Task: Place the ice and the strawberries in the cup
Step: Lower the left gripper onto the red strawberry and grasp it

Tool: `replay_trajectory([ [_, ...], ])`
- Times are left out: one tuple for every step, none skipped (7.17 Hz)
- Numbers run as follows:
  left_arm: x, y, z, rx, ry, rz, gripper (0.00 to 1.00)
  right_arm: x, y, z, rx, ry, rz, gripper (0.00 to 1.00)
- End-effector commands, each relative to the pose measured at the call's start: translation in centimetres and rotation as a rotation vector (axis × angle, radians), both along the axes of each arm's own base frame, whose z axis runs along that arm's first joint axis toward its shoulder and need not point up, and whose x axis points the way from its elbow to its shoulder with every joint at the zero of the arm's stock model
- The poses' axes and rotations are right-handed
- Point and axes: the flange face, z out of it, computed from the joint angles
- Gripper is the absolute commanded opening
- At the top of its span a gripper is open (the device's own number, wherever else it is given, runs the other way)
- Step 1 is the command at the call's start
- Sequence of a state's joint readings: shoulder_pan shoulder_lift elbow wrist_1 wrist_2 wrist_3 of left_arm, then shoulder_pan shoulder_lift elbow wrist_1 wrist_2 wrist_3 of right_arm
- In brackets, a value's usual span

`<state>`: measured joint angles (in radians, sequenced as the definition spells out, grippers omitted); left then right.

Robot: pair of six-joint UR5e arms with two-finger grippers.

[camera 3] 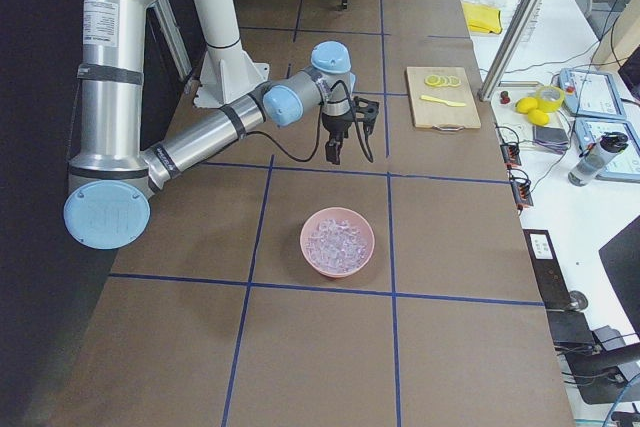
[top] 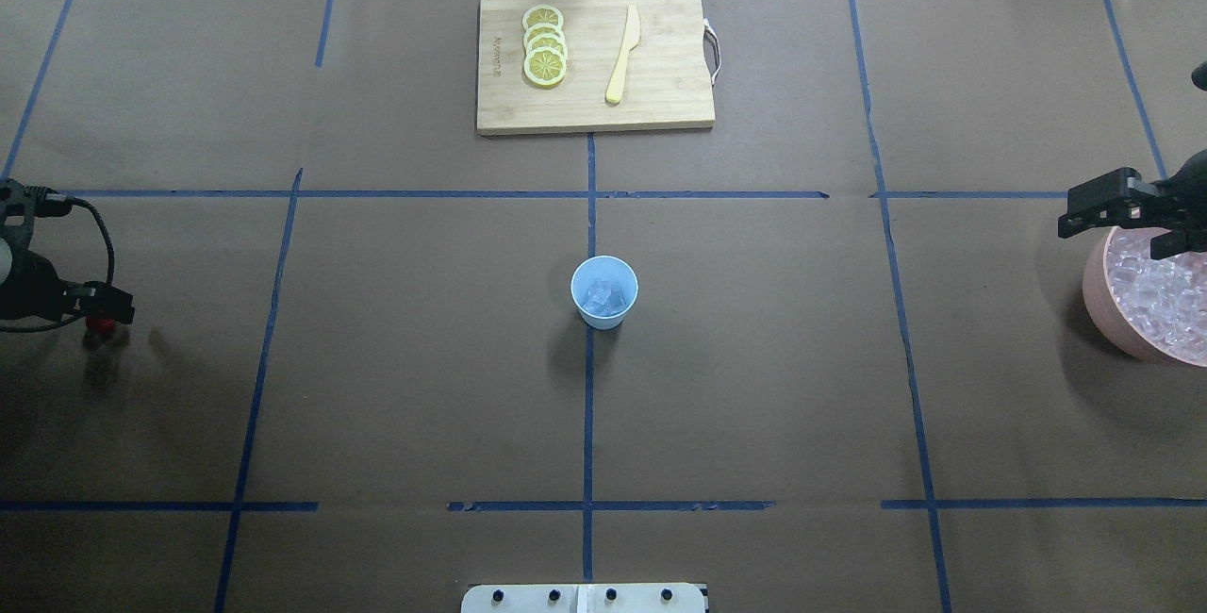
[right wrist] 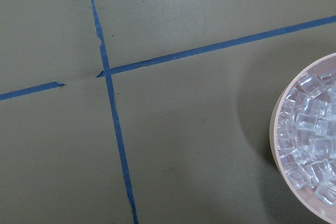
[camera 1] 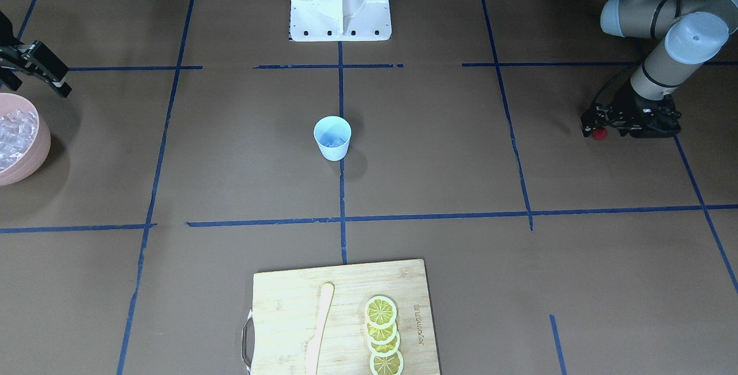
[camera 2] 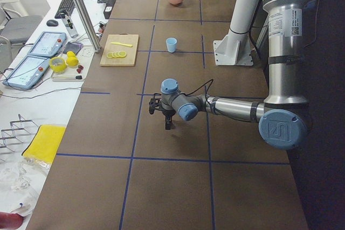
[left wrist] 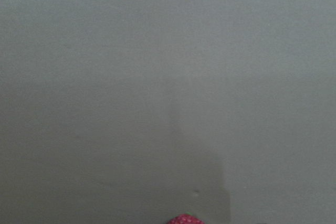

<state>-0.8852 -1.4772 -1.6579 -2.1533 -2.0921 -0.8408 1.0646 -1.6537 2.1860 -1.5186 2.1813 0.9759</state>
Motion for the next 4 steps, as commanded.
replay_trajectory([
  [-0.01, 0.02, 0.45, -0.007, -0.005, 0.0, 0.83, 0.01, 0.02, -0.07, 0.001, -0.001, 0.0, 1.0],
  [-0.01, 0.02, 0.46, -0.007, -0.005, 0.0, 0.79, 0.0, 0.0, 0.0, 0.0, 0.0, 0.0, 1.0],
  [-0.01, 0.02, 0.48, -0.008, -0.006, 0.0, 0.72, 0.0, 0.0, 0.0, 0.0, 0.0, 0.0, 1.0],
  [-0.01, 0.02, 0.48, -0.008, -0.006, 0.0, 0.58, -0.02, -0.03, -0.06, 0.002, -0.001, 0.0, 1.0],
])
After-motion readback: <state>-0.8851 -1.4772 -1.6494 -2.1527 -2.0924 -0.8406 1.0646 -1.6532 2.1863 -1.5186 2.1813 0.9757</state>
